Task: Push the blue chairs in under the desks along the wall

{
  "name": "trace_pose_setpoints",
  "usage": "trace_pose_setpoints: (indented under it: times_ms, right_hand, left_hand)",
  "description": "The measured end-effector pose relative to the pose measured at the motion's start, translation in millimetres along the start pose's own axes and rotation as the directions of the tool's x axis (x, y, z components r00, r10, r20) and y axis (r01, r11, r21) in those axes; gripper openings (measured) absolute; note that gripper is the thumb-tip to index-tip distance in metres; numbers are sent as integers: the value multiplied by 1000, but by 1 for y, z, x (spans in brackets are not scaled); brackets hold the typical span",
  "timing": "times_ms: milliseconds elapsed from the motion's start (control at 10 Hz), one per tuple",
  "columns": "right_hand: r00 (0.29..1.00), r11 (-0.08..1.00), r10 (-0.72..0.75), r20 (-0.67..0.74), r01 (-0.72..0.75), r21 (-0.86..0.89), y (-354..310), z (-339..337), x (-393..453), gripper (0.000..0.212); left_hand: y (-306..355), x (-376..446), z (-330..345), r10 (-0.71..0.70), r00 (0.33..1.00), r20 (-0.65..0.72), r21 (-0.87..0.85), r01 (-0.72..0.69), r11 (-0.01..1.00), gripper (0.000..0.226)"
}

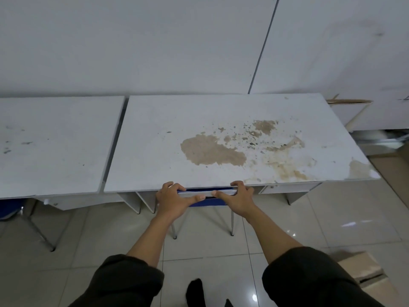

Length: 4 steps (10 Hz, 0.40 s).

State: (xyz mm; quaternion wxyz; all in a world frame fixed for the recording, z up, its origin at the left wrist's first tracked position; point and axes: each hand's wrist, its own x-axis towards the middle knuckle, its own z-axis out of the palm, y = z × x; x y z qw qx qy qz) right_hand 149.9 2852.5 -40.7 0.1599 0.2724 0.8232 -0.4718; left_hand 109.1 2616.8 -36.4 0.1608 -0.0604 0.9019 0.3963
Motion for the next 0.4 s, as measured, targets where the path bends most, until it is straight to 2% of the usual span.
trace_pose_setpoints:
  times_ms: [200, 300, 400]
  right_hand:
    - [997, 994, 51, 63, -44, -101, -9, -8, -6, 113]
    - [985, 950, 133, 109, -95, -298, -20, -16, -7, 126]
    - [989, 917, 80, 123, -25, -399, -46, -28, -9, 117]
  left_hand:
    - [3, -1, -6, -10, 1000, 18, 71, 8, 997, 88]
    - [19, -7, -22, -61, 989, 132, 113, 46, 993, 88]
    - [34, -4, -35, -86, 971, 223, 186, 44, 982, 99]
